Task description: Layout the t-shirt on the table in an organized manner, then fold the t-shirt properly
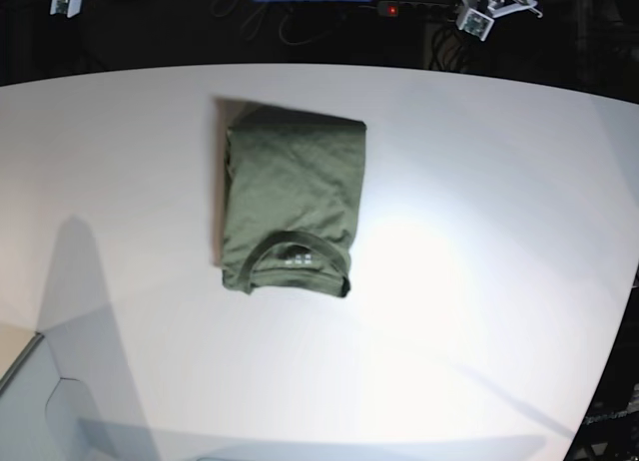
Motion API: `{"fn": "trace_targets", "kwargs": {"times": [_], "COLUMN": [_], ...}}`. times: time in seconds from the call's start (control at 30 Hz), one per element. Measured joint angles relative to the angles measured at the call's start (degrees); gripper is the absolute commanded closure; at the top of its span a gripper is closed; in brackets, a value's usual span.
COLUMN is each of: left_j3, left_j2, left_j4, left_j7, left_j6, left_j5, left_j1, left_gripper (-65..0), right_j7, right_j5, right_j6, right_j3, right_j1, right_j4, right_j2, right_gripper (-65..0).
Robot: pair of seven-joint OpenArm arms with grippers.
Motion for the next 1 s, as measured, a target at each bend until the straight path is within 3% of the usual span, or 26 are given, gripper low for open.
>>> {"fn": "trace_targets", "kwargs": {"times": [0.1,0.33,0.47,0.63,0.8,0.87,0.9,0.93,1.0], "left_j3": [-3.8,-8.9,-9.2,-9.1,-9.1,-9.0,-9.0,-8.9,-8.5], "left_j2": [1.5,1.1,-1.6,-5.7,-10.5,-12.3,-13.0,-13.7,-14.5], "left_j4": [-3.9,-26.8,-42.7,-61.0,-77.9,-85.1,-89.1,-92.5,-98.1], "left_j7": [-0.7,-2.3,-9.2,-14.4,-20.8,-24.4,-25.5,-27.4,-33.1], "left_j6": [0.2,0.2,0.3,0.3,0.5,3.0,6.3,9.7,15.0], "left_j5": [0.0,0.0,-0.3,0.0,0.3,-0.2,0.1,0.7,2.8], "left_j1": [-0.7,-8.0,-12.1,-19.6,-28.7,-32.3,-34.7,-36.6,-39.9], "left_gripper": [0.0,0.0,0.0,0.0,0.0,0.0,0.0,0.0,0.0], "right_j7": [0.1,0.7,8.5,13.4,22.1,25.9,27.8,29.9,34.5], "right_j5": [-0.1,0.1,0.0,-0.1,0.1,0.0,0.0,0.0,-0.1], "right_j6": [0.8,0.7,0.4,0.3,0.2,0.0,-0.8,-2.7,-10.0], "right_j3": [-1.2,-11.9,-17.4,-21.8,-22.8,-22.8,-22.9,-23.5,-26.3], "right_j1": [0.0,4.0,6.2,9.7,15.6,18.3,19.8,20.8,23.1], "right_j4": [-3.3,-24.4,-34.8,-45.0,-56.1,-61.7,-64.6,-67.4,-73.4], "right_j2": [0.4,8.3,11.6,12.0,12.4,12.5,12.7,13.0,13.8], "right_gripper": [0.0,0.0,0.0,0.0,0.0,0.0,0.0,0.0,0.0]}}
